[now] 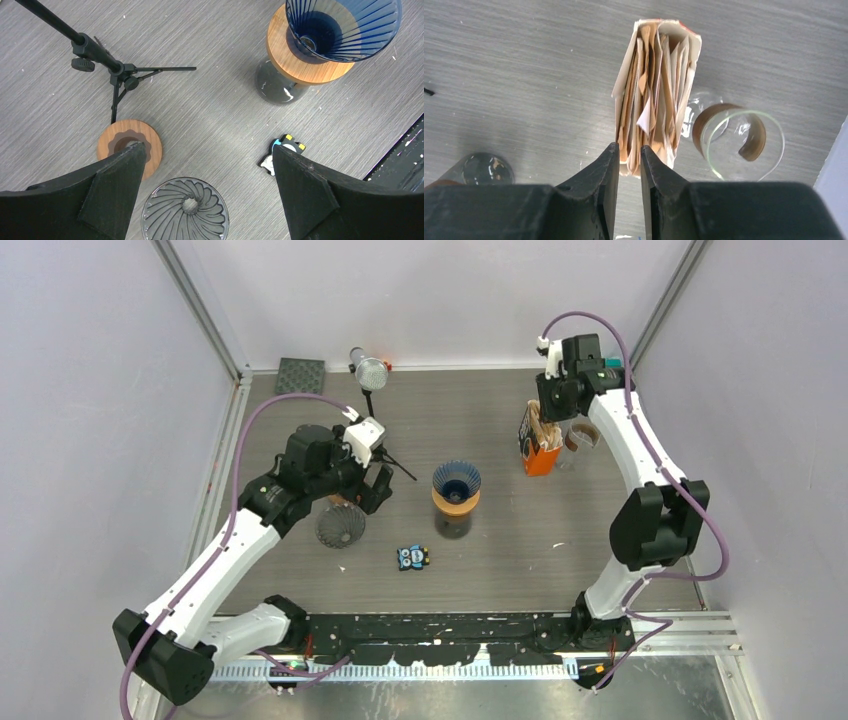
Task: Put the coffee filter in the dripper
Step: Pick up the coffee filter from the coffee filter holder.
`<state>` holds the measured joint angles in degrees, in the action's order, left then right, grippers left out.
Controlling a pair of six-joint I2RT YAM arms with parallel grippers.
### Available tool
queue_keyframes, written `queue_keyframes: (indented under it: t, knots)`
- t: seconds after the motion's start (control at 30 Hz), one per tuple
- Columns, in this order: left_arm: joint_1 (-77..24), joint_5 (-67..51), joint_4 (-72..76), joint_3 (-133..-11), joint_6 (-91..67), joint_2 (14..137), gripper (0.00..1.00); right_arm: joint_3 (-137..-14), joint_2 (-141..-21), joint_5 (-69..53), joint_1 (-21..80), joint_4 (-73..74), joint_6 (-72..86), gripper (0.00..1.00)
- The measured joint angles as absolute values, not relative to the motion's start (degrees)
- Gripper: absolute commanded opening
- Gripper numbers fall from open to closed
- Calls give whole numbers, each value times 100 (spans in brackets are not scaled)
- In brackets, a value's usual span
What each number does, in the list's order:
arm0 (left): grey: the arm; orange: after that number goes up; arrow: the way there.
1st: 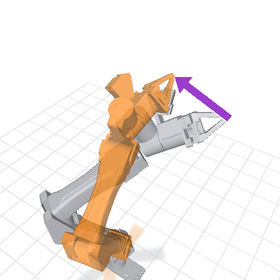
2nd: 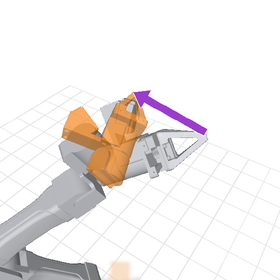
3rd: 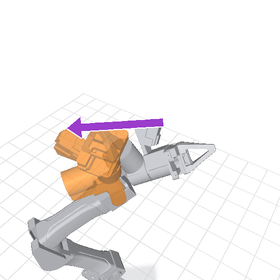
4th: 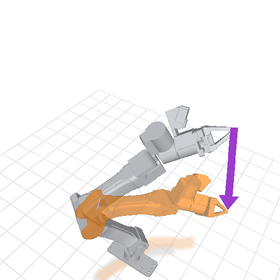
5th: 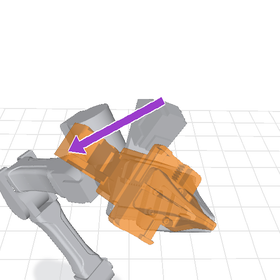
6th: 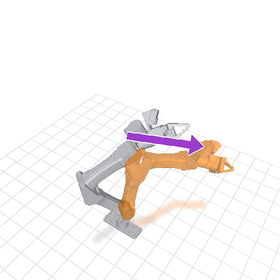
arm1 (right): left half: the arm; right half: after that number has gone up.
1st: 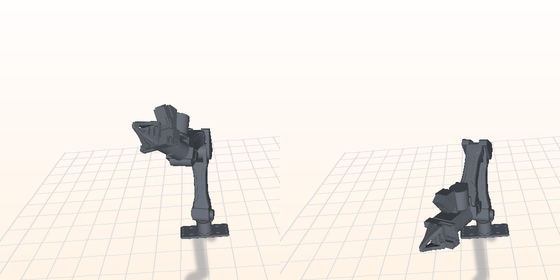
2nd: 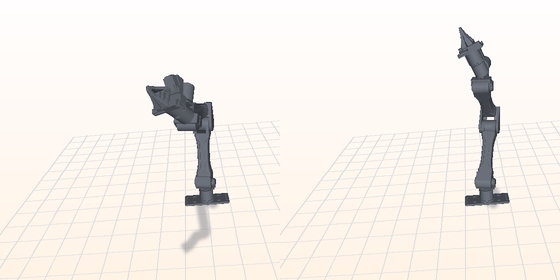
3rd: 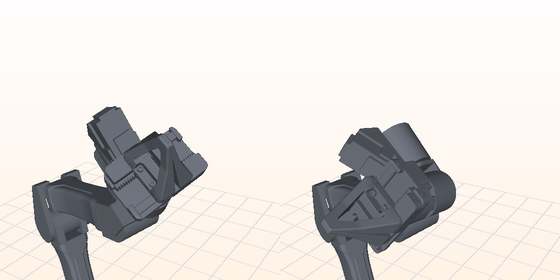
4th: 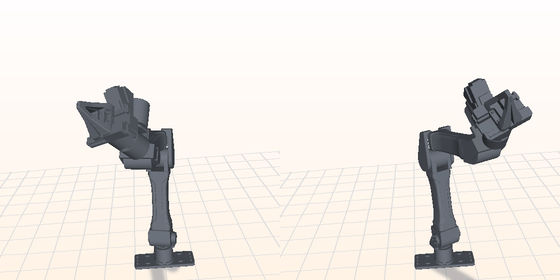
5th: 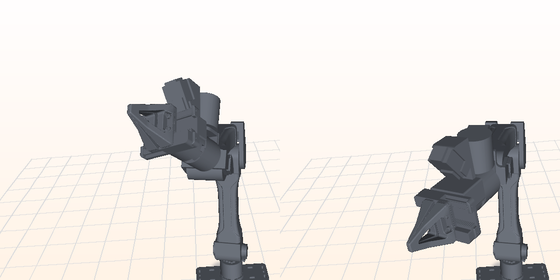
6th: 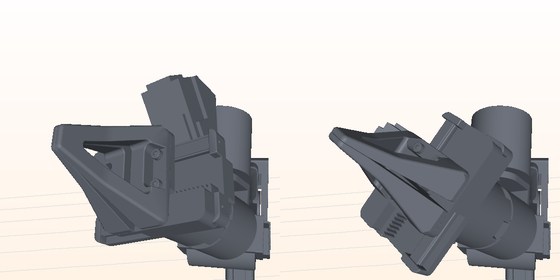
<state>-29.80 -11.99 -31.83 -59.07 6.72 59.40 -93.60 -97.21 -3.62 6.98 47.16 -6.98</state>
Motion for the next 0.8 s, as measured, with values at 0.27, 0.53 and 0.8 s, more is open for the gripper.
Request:
queue_keyframes:
  t: [0.27,0.53,0.8]
  knots:
    - [-2980,-1205,-3183,-5905,672,5951,100,-9957,-10182,-283,701,4720,-980,31]
    - [-2980,-1210,-3183,-5905,674,6005,100,-10300,-10645,-21,784,4912,-1334,35]
    - [-2980,-1223,-3181,-5905,674,6014,100,-10300,-10755,349,1022,5157,-1667,32]
